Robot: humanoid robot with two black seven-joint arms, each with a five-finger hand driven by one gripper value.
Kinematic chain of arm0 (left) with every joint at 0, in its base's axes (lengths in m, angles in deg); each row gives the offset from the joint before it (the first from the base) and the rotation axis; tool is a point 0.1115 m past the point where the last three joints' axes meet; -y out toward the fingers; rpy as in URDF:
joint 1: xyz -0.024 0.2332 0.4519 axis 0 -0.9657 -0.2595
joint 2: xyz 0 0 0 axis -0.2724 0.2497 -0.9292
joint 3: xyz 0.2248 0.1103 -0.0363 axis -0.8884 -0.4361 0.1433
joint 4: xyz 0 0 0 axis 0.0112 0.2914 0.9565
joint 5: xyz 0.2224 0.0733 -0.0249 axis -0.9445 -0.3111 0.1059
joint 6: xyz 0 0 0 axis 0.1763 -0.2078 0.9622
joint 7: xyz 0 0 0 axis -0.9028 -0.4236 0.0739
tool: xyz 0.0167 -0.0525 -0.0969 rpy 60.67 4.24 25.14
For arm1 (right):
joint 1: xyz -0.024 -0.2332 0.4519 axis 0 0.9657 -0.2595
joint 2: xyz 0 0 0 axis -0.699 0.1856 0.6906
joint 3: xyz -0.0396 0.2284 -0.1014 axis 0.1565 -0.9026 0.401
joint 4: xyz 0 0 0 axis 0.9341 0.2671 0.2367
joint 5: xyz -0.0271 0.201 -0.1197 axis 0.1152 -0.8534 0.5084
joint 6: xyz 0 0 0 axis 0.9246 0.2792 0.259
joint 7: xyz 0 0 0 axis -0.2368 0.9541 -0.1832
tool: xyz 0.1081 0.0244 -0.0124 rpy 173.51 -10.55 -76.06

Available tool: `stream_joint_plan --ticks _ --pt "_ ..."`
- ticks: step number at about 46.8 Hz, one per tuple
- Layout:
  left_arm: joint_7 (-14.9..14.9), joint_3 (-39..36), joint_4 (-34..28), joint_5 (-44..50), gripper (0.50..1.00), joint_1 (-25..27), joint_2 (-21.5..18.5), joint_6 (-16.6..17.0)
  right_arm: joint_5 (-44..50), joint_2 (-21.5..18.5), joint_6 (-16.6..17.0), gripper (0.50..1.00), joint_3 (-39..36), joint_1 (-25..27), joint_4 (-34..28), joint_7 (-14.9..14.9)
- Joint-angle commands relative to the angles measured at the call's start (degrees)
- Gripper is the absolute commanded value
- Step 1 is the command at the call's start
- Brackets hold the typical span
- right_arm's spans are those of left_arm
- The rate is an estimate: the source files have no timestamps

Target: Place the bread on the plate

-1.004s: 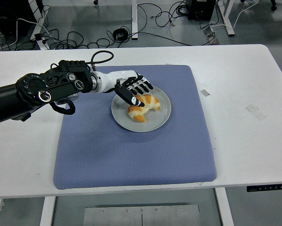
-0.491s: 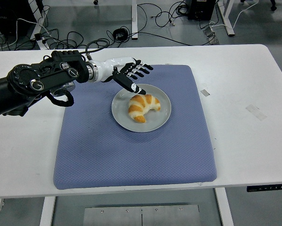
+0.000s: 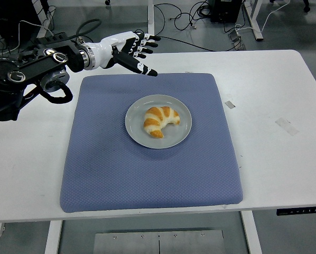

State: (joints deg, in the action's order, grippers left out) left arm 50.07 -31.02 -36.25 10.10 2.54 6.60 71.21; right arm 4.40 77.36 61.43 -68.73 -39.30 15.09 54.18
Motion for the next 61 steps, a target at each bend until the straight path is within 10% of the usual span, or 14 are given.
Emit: stream_joint_plan --ticks 1,61 --pt "0.01 2.95 0.45 0.95 0.958 -0.44 -0.80 0.16 0.02 0.00 0.00 1.000 0.00 0.06 0.00 -0.01" --pt "0.27 10.26 21.10 8.78 0.958 -3.43 -3.53 0.78 0.02 0.00 0.00 1.000 0.00 0.06 0.00 -0.01"
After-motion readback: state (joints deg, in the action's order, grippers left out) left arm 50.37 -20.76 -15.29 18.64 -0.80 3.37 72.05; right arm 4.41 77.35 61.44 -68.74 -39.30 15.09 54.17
